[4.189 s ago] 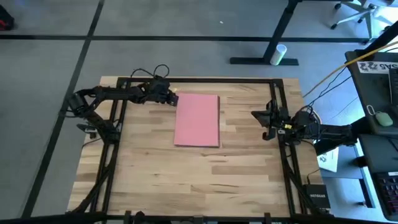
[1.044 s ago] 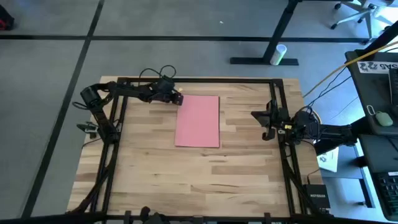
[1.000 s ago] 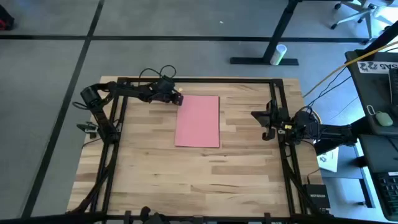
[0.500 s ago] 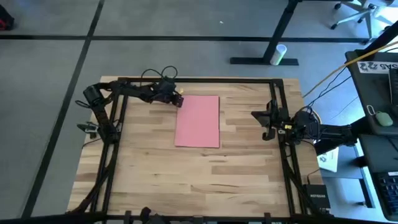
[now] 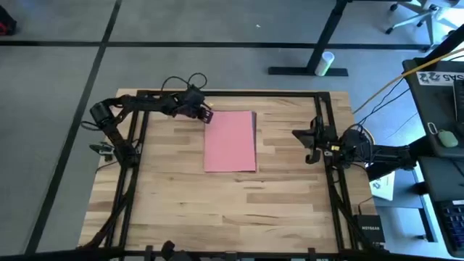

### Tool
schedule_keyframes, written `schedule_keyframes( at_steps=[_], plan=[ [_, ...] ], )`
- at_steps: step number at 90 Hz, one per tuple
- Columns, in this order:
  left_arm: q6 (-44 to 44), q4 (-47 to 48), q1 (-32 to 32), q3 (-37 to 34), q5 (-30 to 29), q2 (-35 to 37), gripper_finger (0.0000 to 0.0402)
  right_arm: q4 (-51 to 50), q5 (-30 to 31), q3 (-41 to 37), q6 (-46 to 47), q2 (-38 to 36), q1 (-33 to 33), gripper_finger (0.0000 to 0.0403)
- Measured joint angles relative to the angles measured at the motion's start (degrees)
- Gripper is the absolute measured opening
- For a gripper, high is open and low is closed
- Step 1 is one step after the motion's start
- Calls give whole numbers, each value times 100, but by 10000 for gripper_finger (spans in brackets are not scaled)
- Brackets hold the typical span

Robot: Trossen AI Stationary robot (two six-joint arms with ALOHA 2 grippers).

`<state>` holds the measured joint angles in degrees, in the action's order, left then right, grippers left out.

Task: Organize paper
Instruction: Move the pink paper to the top left of the table

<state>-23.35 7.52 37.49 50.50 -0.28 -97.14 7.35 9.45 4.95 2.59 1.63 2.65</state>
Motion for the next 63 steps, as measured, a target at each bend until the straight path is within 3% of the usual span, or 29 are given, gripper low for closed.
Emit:
schedule_keyframes(
  at_steps=[63],
  plan=[
    [-445, 31, -21, 0, 286, -105, 2, -2, 0, 0, 9, 0, -1, 1]
  ],
)
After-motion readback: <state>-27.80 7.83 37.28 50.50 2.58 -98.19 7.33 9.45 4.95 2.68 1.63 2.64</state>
